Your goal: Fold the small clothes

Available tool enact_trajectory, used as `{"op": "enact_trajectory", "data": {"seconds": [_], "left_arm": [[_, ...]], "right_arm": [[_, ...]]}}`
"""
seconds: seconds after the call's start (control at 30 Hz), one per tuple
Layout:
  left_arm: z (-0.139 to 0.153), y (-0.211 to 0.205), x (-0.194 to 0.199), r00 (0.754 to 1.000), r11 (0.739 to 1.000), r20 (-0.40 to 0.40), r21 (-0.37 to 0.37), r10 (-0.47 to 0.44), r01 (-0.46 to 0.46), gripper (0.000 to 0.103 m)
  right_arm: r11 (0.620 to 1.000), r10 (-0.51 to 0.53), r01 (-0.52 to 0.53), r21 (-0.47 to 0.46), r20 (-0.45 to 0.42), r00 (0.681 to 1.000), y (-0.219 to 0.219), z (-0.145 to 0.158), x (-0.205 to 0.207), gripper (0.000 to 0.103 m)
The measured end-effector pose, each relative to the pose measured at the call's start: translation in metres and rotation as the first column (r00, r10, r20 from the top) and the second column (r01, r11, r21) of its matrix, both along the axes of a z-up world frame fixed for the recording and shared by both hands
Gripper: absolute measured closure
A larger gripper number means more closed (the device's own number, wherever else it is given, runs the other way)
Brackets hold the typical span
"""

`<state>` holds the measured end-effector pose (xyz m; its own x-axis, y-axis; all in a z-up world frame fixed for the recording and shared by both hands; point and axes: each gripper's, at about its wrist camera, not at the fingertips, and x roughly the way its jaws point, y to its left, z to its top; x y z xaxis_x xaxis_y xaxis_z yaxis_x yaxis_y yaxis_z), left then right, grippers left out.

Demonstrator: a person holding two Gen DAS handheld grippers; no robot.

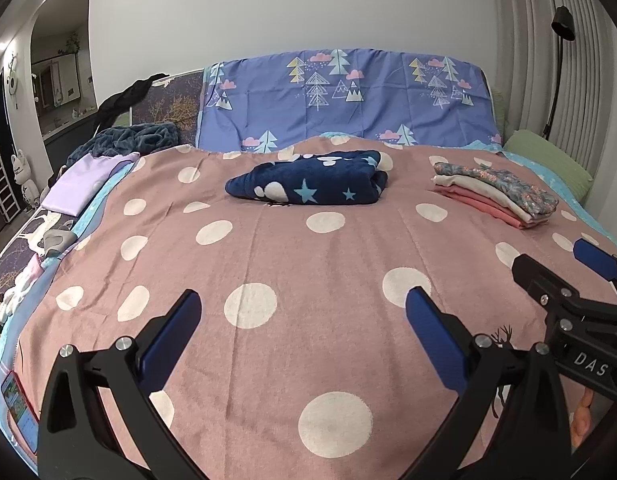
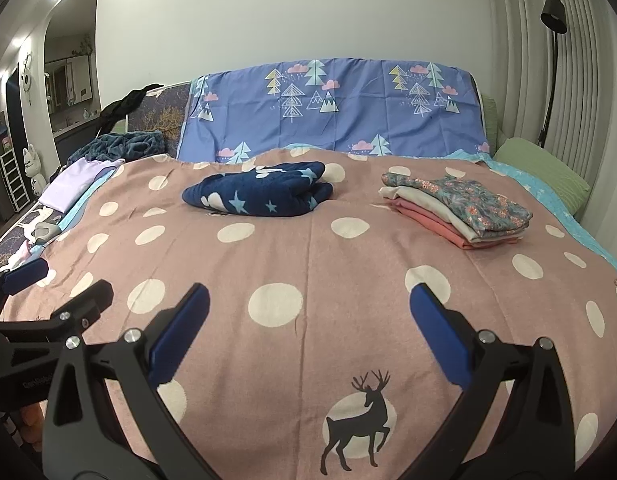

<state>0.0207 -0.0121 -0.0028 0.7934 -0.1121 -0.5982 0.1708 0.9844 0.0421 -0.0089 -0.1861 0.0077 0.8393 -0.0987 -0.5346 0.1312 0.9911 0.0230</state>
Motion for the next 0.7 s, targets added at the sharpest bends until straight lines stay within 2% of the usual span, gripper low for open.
{"op": "enact_trajectory", "data": {"seconds": [0.7], "left_arm": [[0.0006,-0.0008,0.0036,1.000,1.000,0.000,-0.001,-0.004,0.004,0.001]], "right_arm": [[1.000,-0.022,0.022,-0.006,0.006,1.000,-0.0072,-0.0016,0.0036,0.002]]}}
